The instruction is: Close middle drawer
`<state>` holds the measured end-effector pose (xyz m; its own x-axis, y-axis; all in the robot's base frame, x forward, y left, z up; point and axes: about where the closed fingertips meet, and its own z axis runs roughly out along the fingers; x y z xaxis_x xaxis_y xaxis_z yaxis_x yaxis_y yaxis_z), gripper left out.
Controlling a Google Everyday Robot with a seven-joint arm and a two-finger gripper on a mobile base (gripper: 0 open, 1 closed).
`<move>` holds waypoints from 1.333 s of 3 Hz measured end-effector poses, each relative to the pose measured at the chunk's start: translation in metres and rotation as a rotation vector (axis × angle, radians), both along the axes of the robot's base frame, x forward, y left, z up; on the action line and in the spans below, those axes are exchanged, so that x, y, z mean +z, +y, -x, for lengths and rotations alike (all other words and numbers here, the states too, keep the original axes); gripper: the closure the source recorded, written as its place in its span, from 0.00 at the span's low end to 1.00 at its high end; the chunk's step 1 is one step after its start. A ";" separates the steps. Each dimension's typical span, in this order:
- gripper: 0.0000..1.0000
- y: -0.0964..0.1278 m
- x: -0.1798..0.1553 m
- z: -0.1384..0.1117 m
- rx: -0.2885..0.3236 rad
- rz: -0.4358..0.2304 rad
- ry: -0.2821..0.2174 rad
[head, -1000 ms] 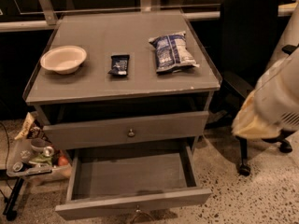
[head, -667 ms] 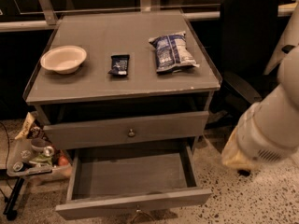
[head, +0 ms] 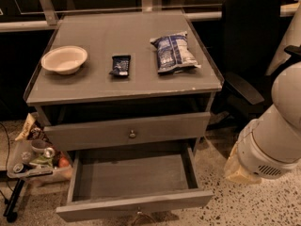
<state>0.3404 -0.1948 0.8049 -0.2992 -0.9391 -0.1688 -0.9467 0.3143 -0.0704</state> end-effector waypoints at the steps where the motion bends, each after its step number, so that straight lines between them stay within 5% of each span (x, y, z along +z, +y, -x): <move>1: 1.00 0.011 -0.027 0.014 0.008 0.015 0.042; 4: 1.00 0.077 -0.212 0.050 -0.069 -0.083 0.288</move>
Offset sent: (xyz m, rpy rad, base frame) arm -0.0737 0.0788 -0.2010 0.0576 0.3065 -0.0463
